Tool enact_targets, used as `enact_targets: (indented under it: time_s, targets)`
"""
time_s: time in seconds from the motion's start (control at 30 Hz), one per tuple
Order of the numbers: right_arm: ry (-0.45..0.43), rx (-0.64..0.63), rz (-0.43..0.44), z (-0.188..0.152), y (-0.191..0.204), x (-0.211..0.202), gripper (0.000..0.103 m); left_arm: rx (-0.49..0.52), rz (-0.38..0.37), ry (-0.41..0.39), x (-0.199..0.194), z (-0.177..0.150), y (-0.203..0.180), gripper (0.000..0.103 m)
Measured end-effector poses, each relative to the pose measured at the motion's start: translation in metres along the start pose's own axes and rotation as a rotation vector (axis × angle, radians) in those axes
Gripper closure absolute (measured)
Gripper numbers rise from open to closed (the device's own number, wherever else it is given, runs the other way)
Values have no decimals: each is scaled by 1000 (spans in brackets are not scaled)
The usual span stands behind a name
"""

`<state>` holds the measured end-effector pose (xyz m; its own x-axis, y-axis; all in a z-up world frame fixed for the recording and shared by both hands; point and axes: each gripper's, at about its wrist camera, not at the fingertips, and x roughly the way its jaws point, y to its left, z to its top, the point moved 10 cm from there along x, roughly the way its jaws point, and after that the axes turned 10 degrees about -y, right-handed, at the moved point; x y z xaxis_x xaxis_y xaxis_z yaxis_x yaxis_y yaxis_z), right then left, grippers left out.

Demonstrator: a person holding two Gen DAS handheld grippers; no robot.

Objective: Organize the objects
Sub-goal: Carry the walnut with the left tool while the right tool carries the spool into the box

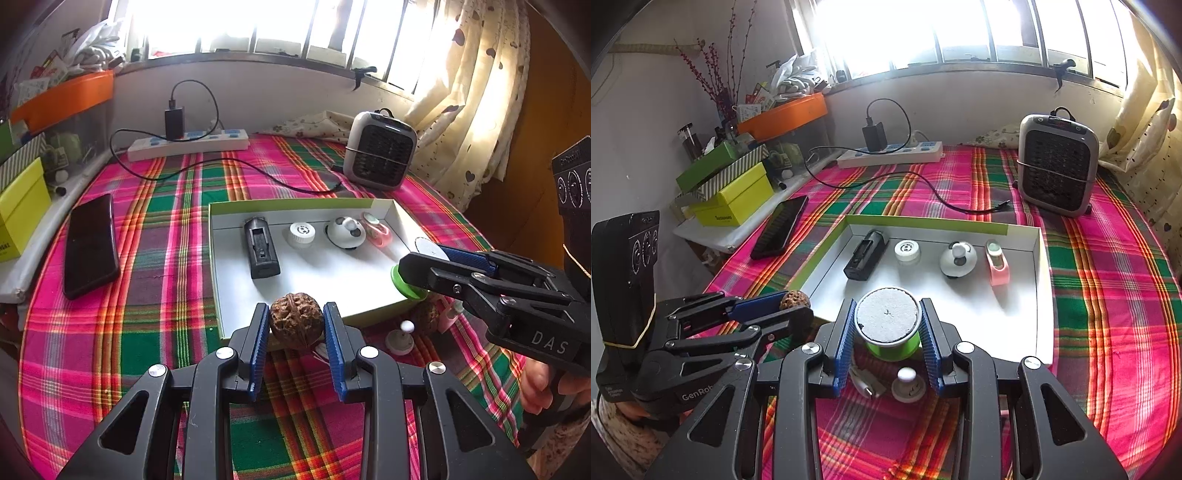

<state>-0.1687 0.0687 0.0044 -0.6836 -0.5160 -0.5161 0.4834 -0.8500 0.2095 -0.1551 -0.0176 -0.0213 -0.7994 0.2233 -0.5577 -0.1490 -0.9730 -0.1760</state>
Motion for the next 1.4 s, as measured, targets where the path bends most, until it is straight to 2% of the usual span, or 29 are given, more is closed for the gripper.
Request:
enact_targets:
  time_s: [0.3, 0.7, 1.4]
  targets:
    - [27, 11, 12, 11, -3, 30, 68, -14, 7, 15, 18, 6, 10, 76]
    - [96, 29, 21, 6, -9, 70, 68, -24, 15, 45, 38, 4, 20, 76]
    - [156, 11, 6, -2, -15, 100, 68, 39, 26, 73, 57, 5, 15, 76]
